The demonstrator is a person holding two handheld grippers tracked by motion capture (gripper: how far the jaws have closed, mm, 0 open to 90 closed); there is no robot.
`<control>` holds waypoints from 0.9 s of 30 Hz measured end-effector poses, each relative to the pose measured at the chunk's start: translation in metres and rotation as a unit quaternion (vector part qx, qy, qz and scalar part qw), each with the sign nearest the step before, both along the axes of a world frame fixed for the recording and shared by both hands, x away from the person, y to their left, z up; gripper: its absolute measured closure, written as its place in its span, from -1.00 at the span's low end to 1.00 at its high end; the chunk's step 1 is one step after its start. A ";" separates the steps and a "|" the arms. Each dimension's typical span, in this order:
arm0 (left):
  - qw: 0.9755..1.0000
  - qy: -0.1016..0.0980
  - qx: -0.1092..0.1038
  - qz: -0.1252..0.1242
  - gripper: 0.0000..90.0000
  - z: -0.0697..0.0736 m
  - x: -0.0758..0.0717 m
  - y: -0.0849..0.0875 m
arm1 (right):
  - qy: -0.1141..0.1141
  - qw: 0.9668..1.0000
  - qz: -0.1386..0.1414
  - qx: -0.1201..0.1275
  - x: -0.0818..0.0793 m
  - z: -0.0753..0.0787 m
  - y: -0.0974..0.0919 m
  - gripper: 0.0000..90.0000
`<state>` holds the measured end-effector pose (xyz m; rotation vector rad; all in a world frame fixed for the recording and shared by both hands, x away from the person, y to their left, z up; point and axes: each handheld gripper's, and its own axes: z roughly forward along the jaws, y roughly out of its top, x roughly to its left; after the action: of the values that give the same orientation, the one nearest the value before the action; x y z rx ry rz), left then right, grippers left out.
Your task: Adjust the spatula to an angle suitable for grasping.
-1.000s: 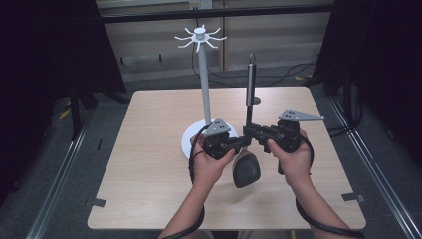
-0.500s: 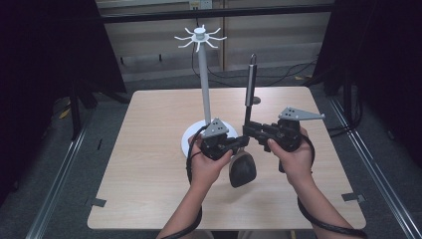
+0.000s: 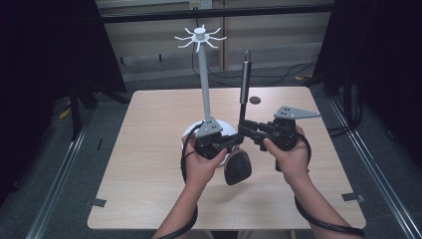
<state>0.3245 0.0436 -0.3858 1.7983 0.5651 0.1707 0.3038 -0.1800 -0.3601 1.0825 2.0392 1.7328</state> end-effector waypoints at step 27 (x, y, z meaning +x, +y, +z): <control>0.999 -0.023 -0.029 0.014 0.96 0.015 -0.007 0.023 | 0.034 0.993 -0.073 -0.085 0.000 -0.060 -0.054 -0.57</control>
<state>0.3176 0.0664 -0.3710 1.7273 0.5577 0.2129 0.3035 -0.2343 -0.4205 1.2150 2.0481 1.4428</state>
